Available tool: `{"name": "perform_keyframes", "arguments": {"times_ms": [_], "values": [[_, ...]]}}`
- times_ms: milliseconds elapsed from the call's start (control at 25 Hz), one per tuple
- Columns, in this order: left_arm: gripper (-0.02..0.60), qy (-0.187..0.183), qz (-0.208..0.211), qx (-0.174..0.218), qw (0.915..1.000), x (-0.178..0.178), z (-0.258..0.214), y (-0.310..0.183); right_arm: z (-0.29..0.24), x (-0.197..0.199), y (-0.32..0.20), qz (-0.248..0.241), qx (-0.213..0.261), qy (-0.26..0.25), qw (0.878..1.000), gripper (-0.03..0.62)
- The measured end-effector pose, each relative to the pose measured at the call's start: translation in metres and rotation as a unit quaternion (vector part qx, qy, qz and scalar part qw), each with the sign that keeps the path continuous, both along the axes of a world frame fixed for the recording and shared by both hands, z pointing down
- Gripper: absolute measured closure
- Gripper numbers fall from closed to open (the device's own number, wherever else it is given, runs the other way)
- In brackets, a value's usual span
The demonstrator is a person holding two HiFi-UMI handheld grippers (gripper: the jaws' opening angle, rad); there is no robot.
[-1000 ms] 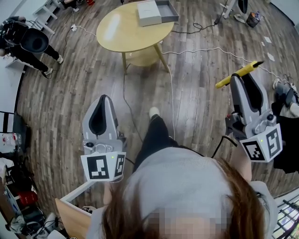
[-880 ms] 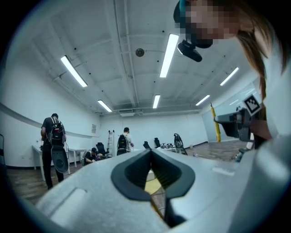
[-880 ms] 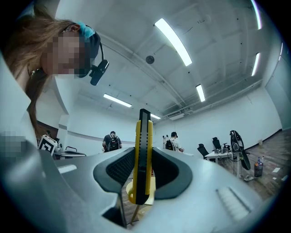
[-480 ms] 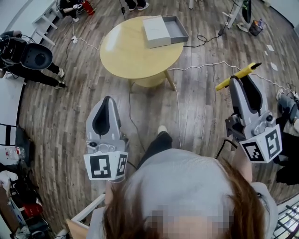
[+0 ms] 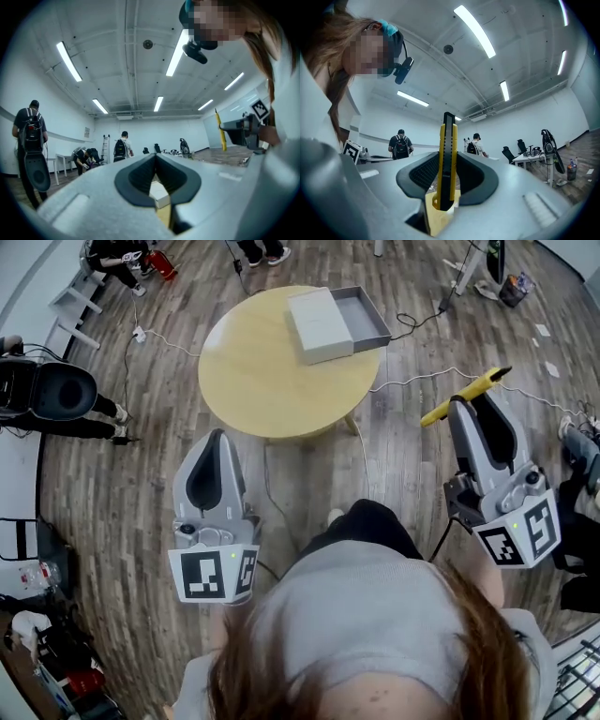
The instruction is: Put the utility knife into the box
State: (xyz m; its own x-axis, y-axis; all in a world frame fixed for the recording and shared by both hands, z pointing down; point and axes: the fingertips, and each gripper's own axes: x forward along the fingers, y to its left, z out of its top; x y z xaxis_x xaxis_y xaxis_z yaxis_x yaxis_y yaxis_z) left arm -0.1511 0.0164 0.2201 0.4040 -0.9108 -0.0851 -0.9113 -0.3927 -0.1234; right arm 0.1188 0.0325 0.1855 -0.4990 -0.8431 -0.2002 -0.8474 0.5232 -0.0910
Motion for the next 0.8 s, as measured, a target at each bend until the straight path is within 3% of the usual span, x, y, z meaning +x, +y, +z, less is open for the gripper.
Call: {"name": "perform_keyframes", "arguments": {"times_ms": [360,800], "values": [[0.588,0.004,0.000,-0.007,1.0000,0.010,0.016,-0.061,0.013,0.000,-0.065,-0.012,-0.007,0.003,1.000,0.473],[0.588,0.016,-0.027,0.013,0.9994,0.032,0.008,-0.181,0.004,0.015,-0.200,-0.053,0.011,0.007,0.998,0.473]]}}
